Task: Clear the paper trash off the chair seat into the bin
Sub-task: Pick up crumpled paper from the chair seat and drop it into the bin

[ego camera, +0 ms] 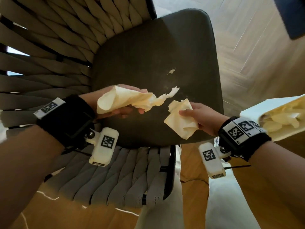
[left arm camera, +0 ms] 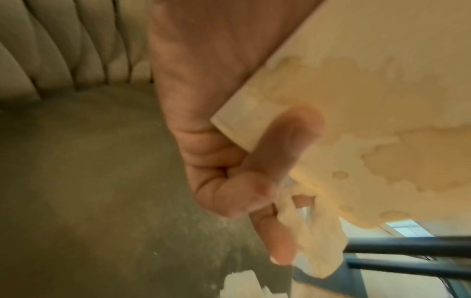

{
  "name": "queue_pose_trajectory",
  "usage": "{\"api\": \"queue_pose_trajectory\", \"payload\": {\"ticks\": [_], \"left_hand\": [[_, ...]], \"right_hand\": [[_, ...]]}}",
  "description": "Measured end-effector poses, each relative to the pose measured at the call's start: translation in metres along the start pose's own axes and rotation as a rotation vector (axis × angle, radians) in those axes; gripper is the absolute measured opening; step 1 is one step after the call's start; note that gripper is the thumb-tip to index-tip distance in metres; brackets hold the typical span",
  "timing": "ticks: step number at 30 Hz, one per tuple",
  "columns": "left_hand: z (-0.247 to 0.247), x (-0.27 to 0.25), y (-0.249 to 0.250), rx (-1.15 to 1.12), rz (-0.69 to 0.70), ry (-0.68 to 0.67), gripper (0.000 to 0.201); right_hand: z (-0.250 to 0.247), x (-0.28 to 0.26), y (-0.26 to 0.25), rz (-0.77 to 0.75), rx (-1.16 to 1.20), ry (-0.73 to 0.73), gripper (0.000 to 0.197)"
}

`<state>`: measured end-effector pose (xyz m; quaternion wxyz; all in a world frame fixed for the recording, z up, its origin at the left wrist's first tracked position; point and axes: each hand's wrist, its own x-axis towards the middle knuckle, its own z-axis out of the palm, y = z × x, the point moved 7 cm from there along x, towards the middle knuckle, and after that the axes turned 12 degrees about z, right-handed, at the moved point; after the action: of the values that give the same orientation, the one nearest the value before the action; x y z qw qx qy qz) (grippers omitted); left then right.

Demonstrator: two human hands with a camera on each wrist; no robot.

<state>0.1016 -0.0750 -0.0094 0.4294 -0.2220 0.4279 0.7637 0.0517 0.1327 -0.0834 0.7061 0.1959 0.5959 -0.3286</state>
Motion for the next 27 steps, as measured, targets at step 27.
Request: {"api": "queue_pose_trajectory", "payload": {"ticks": [27], "left_hand": [[0.293, 0.506, -0.099, 1.027, -0.121, 0.170, 0.032]], "right_hand": [[-0.417, 0.044, 0.262, -0.011, 0.866, 0.473, 0.047]]}}
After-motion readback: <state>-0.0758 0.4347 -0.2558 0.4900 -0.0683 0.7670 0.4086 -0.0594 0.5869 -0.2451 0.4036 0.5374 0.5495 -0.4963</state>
